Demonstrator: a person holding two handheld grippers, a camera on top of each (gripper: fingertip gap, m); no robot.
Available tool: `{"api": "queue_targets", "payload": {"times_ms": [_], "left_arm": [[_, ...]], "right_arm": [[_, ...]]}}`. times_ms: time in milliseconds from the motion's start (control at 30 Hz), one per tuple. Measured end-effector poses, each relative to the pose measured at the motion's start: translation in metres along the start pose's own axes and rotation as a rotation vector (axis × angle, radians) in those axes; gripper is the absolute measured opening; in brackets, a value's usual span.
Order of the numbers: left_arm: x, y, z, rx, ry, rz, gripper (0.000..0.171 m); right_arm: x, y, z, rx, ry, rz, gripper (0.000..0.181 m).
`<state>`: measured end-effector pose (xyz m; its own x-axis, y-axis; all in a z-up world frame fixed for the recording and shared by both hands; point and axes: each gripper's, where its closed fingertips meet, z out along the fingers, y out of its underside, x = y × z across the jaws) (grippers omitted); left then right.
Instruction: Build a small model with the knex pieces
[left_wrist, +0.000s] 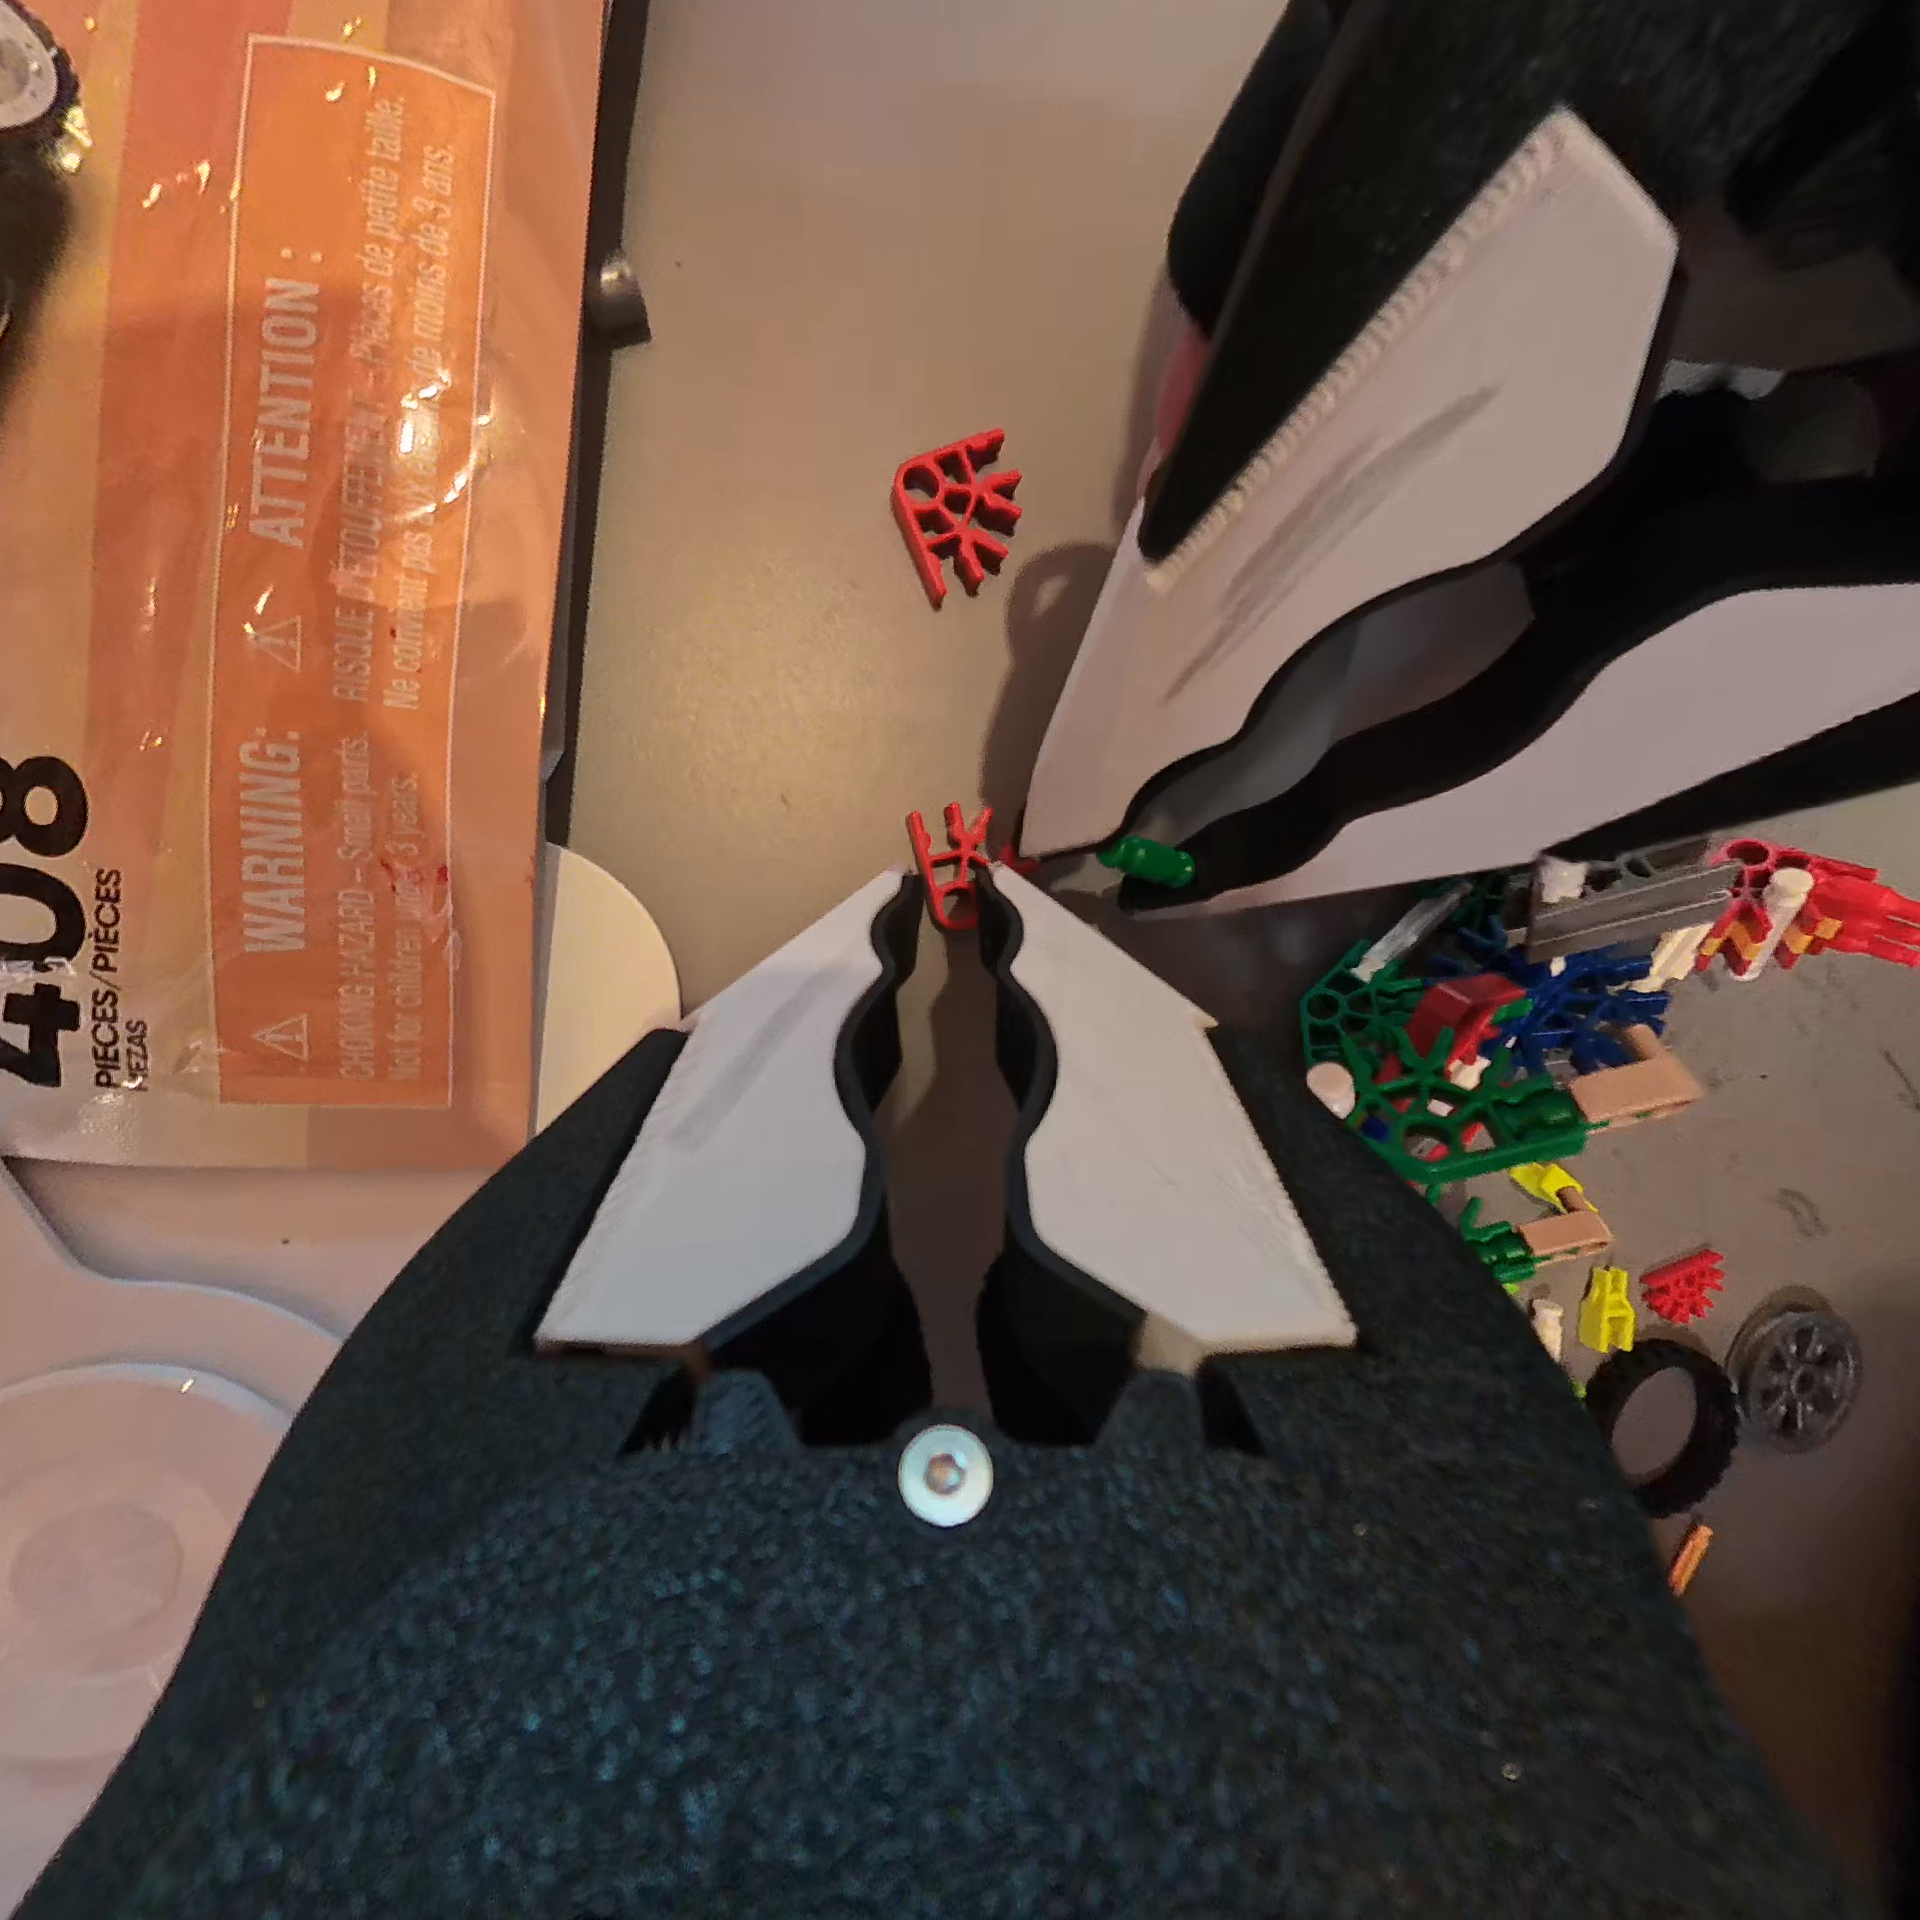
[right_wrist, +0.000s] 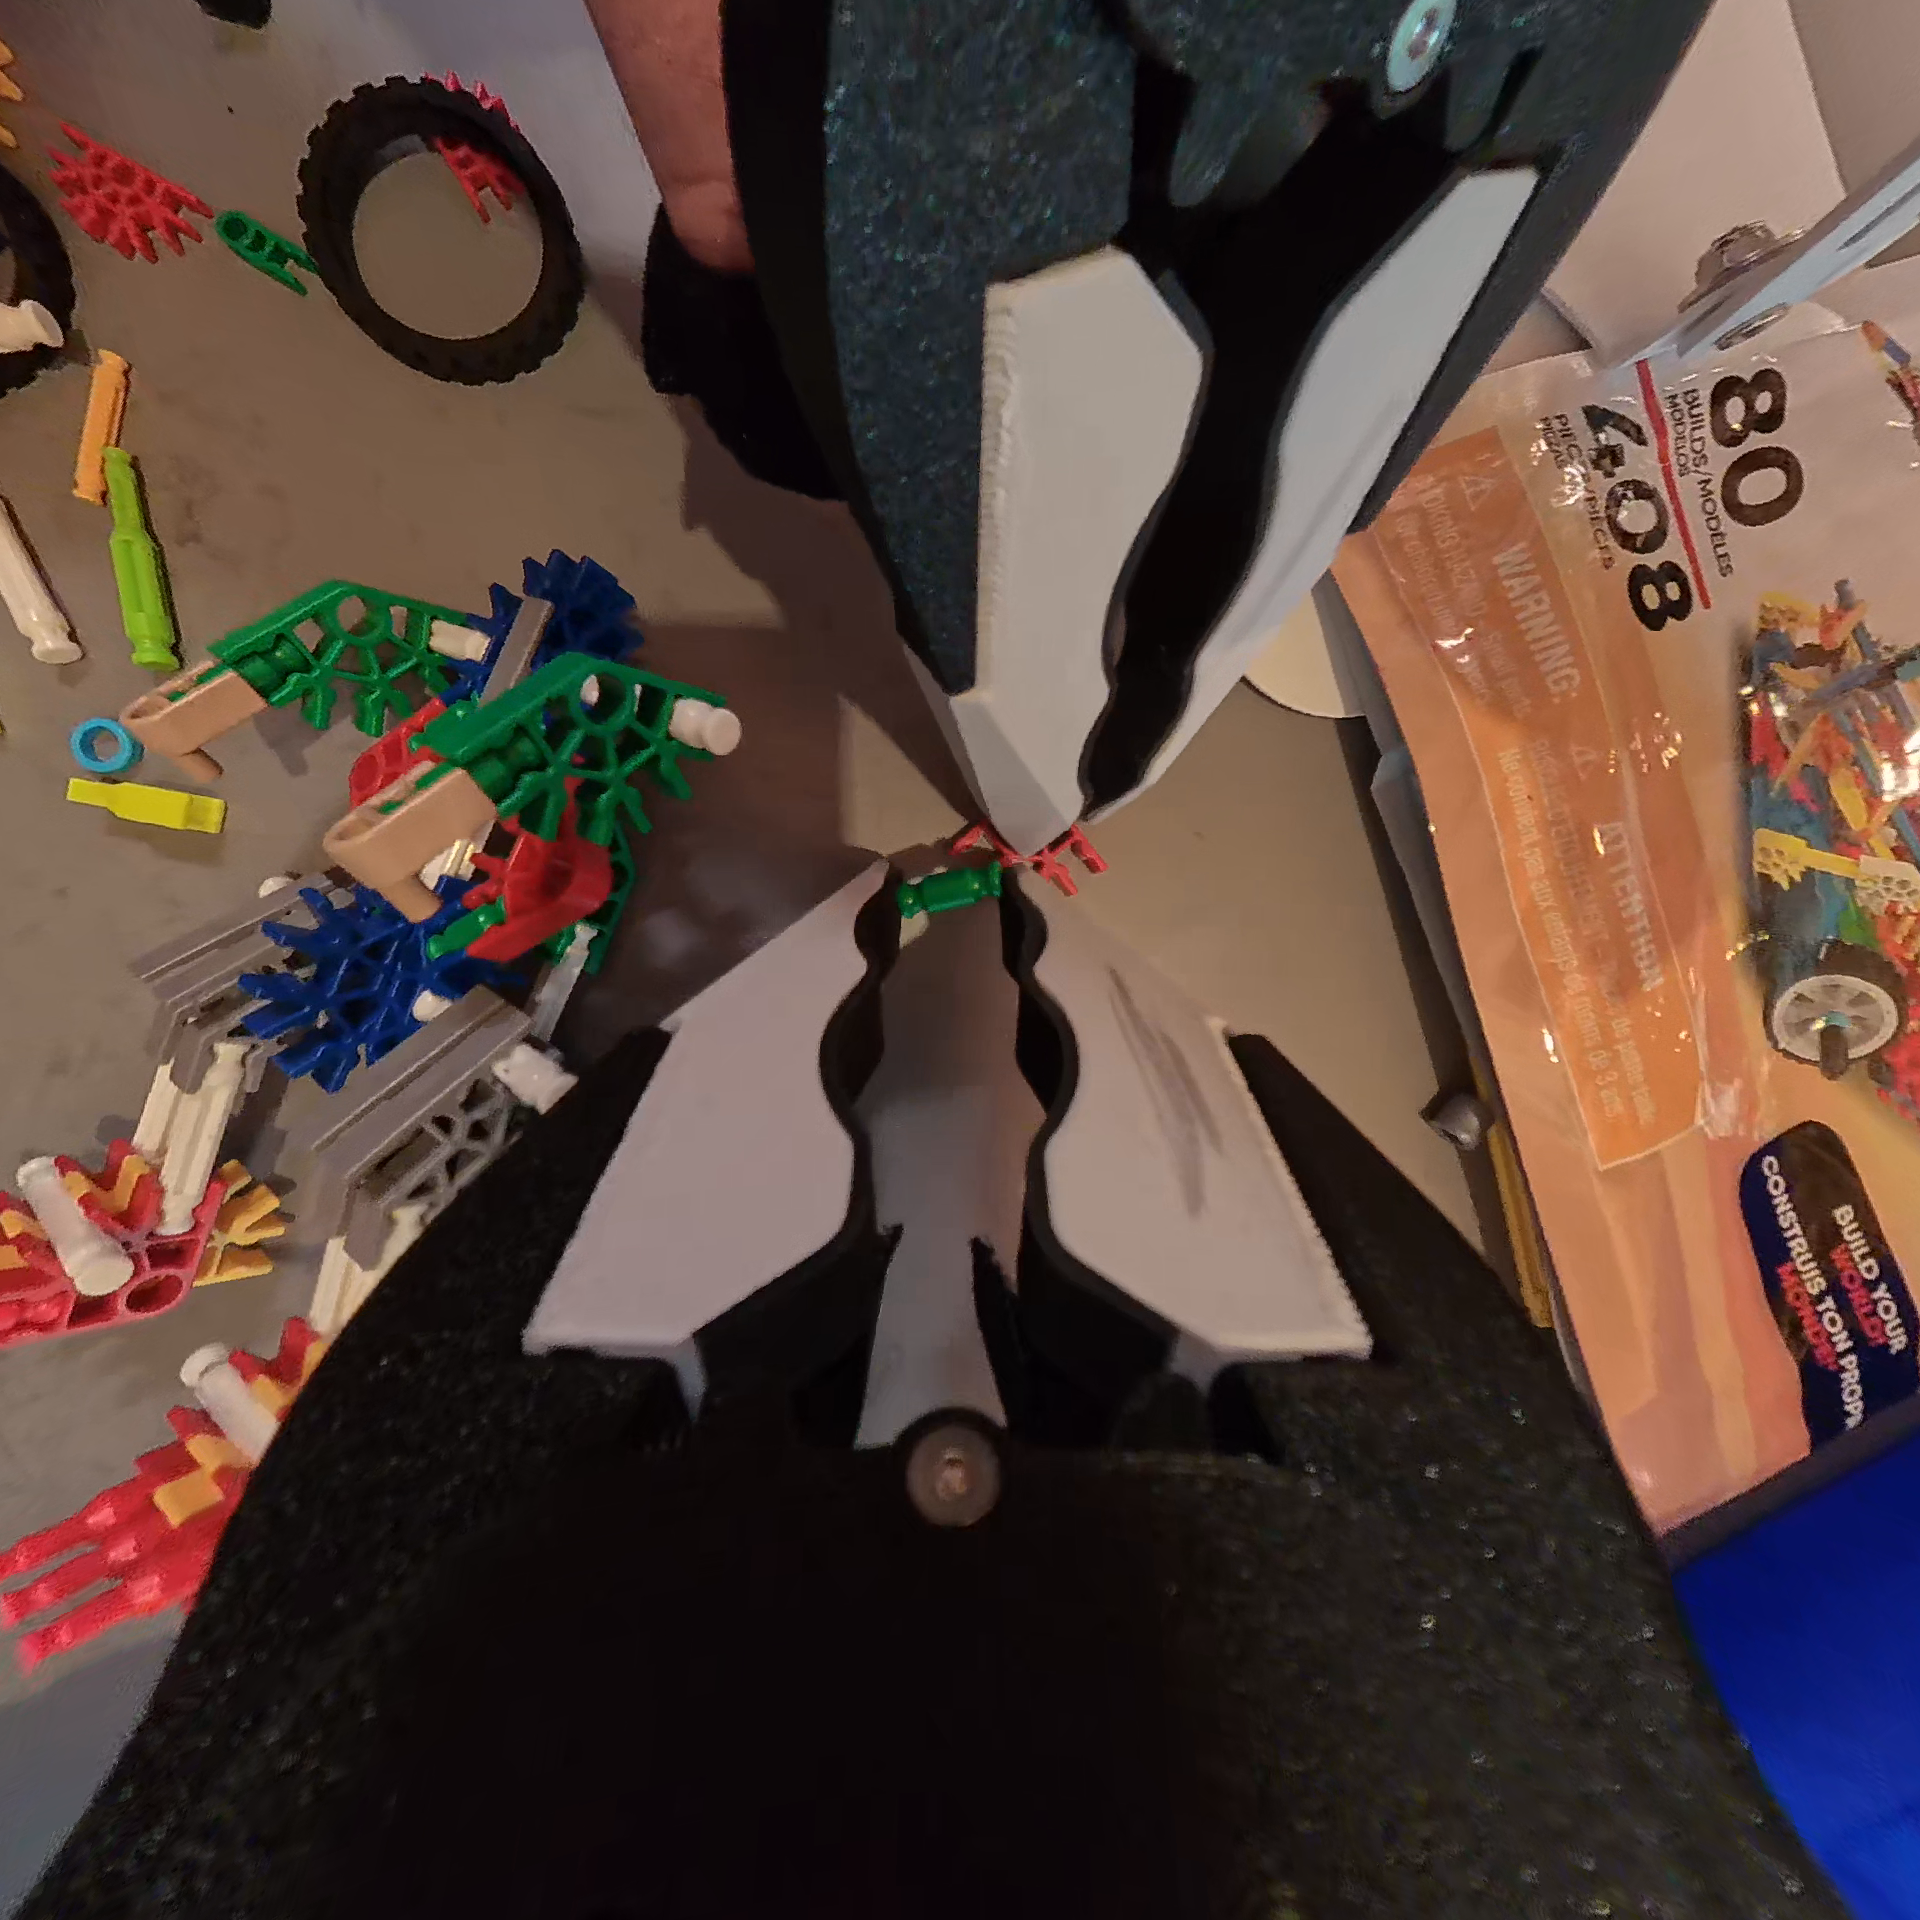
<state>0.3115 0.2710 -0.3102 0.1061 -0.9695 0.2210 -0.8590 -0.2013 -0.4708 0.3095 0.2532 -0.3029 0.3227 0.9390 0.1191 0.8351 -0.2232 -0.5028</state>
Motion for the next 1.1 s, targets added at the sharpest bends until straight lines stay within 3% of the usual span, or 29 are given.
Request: {"api": "queue_targets", "payload": {"times_ms": [1100], "left_arm": [[0.0068,0.0014,0.0019,-0.001,0.061,0.031,0.009]], "right_arm": [[0.0039,0.0014,-0.0011,-0.026,-0.007,-0.087,0.018]]}}
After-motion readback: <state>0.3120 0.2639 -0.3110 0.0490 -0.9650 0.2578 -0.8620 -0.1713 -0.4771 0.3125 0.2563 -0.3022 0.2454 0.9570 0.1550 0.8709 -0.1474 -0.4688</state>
